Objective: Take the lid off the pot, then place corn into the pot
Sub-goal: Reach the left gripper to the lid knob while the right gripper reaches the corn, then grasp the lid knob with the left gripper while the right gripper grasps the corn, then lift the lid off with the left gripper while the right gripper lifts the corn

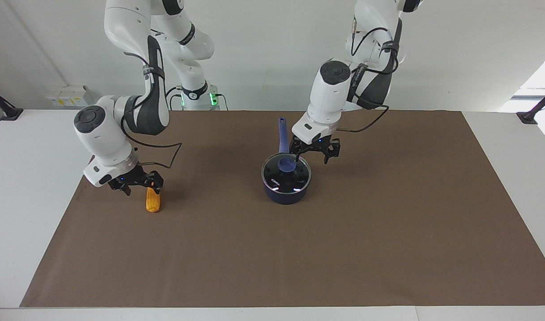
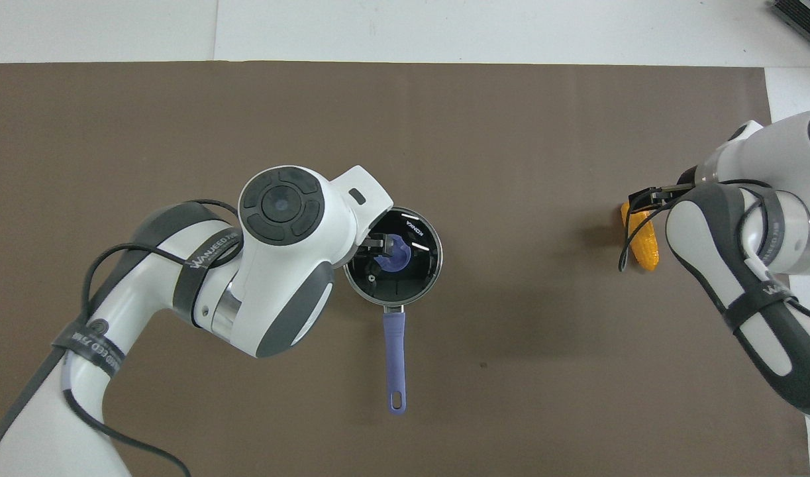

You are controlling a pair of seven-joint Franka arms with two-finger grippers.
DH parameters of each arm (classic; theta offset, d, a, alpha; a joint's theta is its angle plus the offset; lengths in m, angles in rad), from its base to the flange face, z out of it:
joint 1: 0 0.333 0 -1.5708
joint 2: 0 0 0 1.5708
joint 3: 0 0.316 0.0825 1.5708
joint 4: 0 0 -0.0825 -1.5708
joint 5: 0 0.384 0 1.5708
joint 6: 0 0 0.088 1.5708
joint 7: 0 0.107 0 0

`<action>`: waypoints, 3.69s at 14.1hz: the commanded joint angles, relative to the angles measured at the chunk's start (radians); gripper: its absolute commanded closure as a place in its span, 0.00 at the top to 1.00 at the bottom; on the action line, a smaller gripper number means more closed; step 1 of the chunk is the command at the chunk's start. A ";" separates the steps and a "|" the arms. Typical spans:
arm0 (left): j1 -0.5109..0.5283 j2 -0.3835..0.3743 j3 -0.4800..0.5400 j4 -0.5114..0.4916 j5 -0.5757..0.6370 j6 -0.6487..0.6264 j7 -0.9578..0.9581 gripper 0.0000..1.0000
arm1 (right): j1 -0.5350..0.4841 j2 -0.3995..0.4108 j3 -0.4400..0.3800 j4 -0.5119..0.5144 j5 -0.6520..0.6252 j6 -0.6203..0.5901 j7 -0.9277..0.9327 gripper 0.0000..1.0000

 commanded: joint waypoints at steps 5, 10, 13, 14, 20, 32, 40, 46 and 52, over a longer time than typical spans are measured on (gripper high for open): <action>-0.094 0.042 0.022 0.075 -0.003 -0.001 -0.139 1.00 | -0.011 0.018 0.004 -0.102 -0.004 0.093 -0.104 1.00; -0.123 0.108 0.021 0.133 0.009 -0.029 -0.195 1.00 | -0.009 0.033 0.006 -0.103 -0.001 0.107 -0.132 0.00; -0.123 0.119 0.023 0.132 0.035 -0.038 -0.198 1.00 | 0.000 0.038 0.006 -0.100 -0.001 0.110 -0.130 0.00; -0.125 0.128 0.021 0.132 0.059 -0.044 -0.200 1.00 | 0.000 0.038 0.006 -0.100 -0.001 0.110 -0.129 0.00; -0.123 0.133 0.021 0.136 0.097 -0.061 -0.196 0.79 | 0.004 0.036 0.006 -0.100 -0.001 0.110 -0.127 0.00; -0.131 0.127 0.033 0.272 0.142 -0.242 -0.250 0.00 | 0.020 0.010 0.021 0.075 -0.001 -0.097 -0.086 0.00; 0.045 -0.006 0.033 0.065 0.141 -0.201 0.007 0.00 | 0.069 -0.068 0.116 0.254 -0.004 -0.351 0.168 0.00; 0.174 -0.166 0.033 -0.303 0.143 0.100 0.196 0.00 | 0.162 -0.059 0.164 0.254 0.007 -0.271 0.389 0.00; 0.401 -0.191 0.032 -0.411 0.140 0.241 0.552 0.00 | 0.294 -0.035 0.164 0.267 0.083 -0.210 0.595 0.00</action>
